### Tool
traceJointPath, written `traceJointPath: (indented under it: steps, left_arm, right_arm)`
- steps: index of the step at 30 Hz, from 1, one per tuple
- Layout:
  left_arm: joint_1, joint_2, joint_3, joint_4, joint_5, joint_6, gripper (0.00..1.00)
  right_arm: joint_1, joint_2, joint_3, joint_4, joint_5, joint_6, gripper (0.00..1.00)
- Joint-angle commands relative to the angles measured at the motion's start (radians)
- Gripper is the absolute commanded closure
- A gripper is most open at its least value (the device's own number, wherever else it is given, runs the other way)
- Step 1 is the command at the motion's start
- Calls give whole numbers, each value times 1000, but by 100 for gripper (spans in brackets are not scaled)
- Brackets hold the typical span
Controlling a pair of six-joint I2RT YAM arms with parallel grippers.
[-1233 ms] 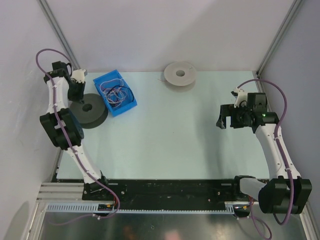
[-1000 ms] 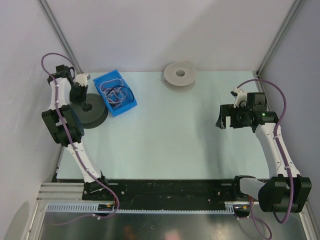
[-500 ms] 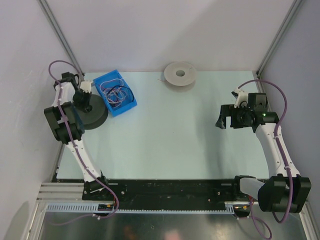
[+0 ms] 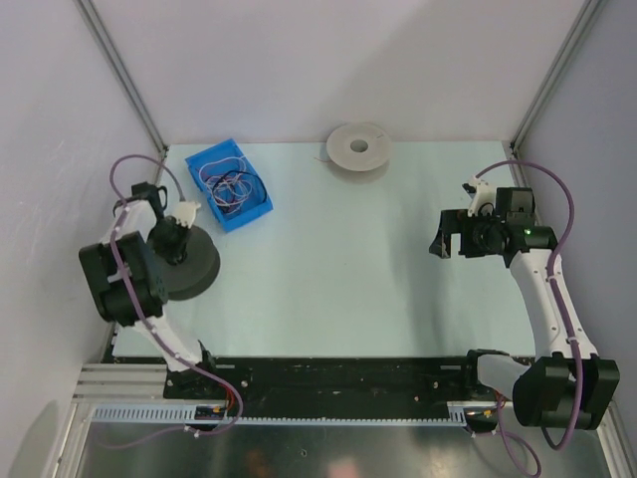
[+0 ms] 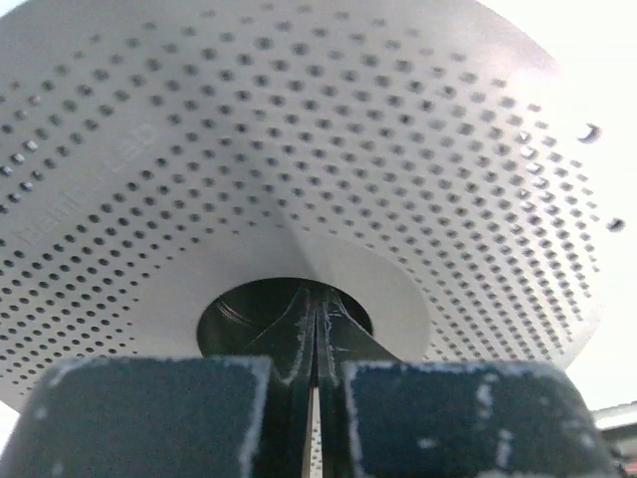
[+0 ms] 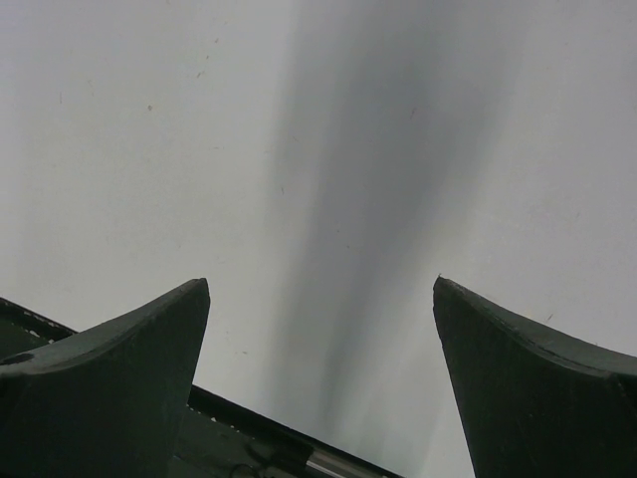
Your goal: Wrap the cables
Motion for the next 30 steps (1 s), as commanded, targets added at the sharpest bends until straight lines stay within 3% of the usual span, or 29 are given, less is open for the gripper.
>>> traceJointPath:
  steps: [1,5,10,17,21,25,27,30]
  left_arm:
    - [-75,-202,-169,-14,42,96,100]
    - [-245,-257,-259,-5,85,24,100]
    - [-545,-218,-227,47,128,-146,100]
    - [-944,9,101,77,61,-309,100]
    - [-1016,139,326,60,21,-327,100]
    - [-1022,128,423,15,-12,-301,95]
    - [-1006,63,429,5,3,-293,90]
    - [-938,-69,443,1,109,-299,72]
  right_arm:
    - [-9,-29,-2,25,-32,5,1]
    - [-16,-33,-5,21,-22,1,1]
    - [-23,-45,-7,14,-1,-2,1]
    - [-28,-41,-7,31,-15,4,1]
    - [-28,-46,-6,43,-12,-3,1]
    - [-28,-67,-5,49,-18,-41,1]
    - [-28,-81,-5,66,-12,-69,1]
    - [-28,-103,-5,108,-19,-102,1]
